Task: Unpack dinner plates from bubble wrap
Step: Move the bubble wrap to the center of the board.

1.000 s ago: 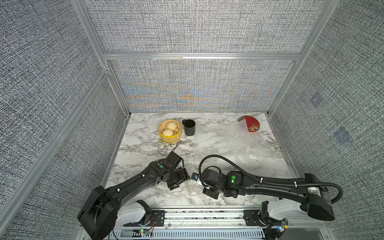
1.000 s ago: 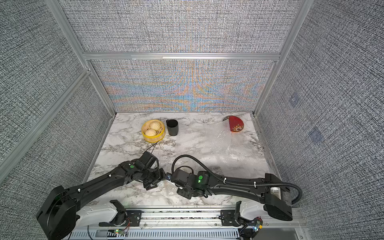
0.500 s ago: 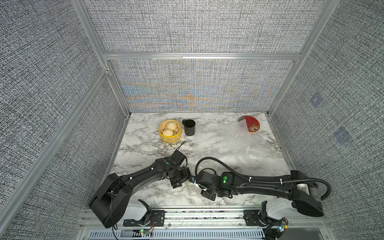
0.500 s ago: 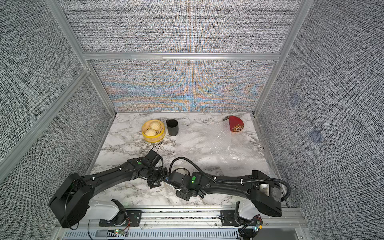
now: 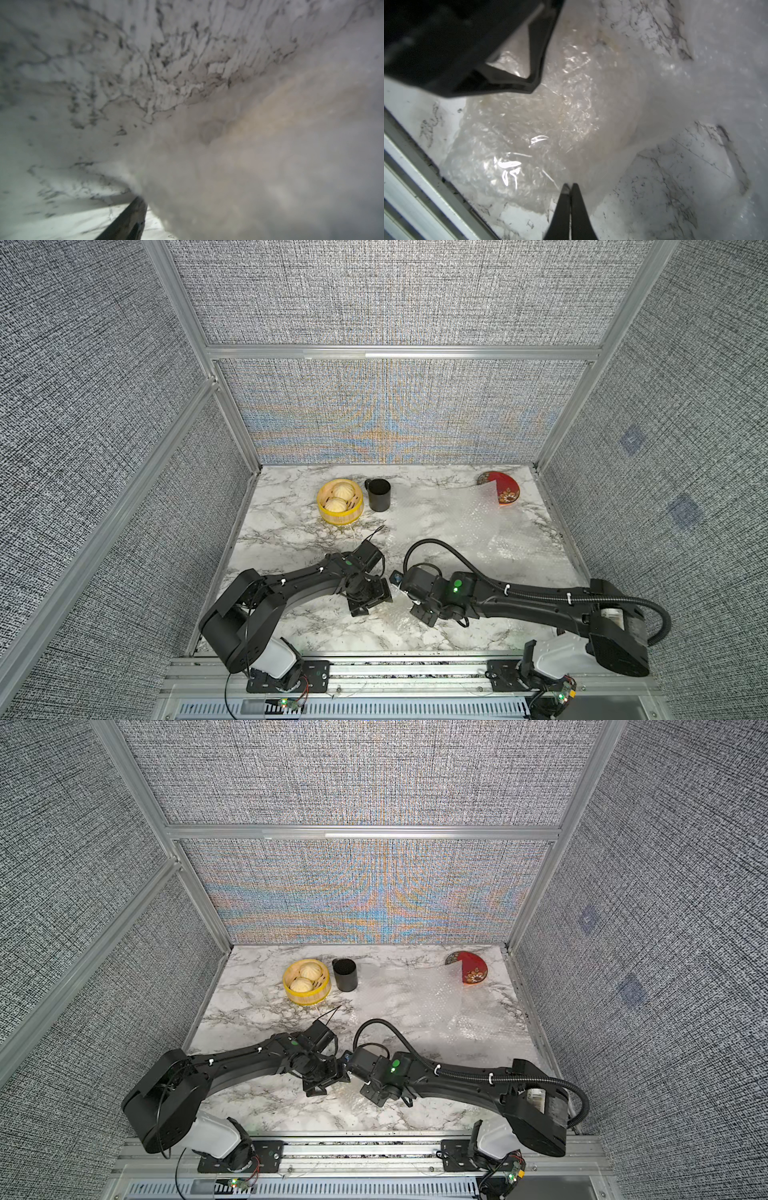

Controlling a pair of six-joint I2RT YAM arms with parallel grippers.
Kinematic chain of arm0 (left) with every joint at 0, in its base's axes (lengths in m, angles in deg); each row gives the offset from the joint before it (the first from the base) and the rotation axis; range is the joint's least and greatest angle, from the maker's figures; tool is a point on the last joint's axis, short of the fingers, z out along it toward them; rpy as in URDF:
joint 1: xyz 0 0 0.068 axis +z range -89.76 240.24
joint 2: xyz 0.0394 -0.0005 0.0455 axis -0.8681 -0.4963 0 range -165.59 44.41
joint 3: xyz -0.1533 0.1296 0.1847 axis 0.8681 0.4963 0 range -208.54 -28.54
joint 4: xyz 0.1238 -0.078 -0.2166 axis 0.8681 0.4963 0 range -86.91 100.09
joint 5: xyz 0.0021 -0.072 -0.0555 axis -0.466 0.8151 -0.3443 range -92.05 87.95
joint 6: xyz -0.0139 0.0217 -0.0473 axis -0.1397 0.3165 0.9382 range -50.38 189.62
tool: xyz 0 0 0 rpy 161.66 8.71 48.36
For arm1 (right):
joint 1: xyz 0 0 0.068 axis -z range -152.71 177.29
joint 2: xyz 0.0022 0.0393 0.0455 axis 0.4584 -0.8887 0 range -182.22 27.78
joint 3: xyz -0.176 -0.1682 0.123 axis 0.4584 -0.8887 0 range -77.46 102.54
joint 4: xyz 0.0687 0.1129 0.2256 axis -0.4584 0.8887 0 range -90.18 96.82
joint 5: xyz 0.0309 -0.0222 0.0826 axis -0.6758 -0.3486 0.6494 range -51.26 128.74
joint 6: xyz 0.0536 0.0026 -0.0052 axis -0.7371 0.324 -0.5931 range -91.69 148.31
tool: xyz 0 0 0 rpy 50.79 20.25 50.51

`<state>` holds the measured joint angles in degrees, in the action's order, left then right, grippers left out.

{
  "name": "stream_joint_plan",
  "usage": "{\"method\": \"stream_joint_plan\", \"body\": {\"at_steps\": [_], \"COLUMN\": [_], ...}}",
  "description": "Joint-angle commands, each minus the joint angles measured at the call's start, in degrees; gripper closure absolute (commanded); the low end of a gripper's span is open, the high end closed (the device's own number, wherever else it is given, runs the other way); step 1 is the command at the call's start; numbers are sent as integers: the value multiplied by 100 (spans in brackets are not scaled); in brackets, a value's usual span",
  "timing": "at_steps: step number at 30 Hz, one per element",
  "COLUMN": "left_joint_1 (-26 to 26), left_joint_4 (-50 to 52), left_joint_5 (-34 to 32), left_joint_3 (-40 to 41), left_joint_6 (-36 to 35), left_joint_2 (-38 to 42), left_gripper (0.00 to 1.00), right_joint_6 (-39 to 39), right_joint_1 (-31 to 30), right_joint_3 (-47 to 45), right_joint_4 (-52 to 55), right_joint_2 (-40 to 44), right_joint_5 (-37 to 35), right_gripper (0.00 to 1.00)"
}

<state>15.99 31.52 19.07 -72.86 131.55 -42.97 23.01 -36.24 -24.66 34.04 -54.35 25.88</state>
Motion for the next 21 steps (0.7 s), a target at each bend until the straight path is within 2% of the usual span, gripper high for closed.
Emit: {"method": "stream_joint_plan", "body": {"at_steps": [1,7,9,11,13,17,21], "left_joint_1": [-31,-81,-100,-126,-148,-197,-224], "left_joint_4": [132,168,166,169,188,254,320], "left_joint_5": [-117,-122,-112,-112,-104,-114,-135], "left_joint_3": [-92,-172,-207,-261,-350,-544,-666], "left_joint_6": [-135,-186,-189,-190,-188,-186,-225], "left_joint_2": [-117,-284,-327,-342,-351,-358,-413], "left_gripper": [22,22,22,22,22,22,22], "right_joint_6": [-308,-841,-917,-1035,-1140,-1373,-1551], "right_joint_1": [267,830,903,904,898,896,896], "right_joint_3": [-116,-498,-594,-582,-505,-242,41], "right_joint_4": [204,68,-19,44,206,549,756], "right_joint_2": [306,1106,1319,1456,1514,1382,1019], "right_joint_5": [-4,777,1162,1371,1459,1562,1578], "right_gripper": [100,100,88,67,56,41,36]}}
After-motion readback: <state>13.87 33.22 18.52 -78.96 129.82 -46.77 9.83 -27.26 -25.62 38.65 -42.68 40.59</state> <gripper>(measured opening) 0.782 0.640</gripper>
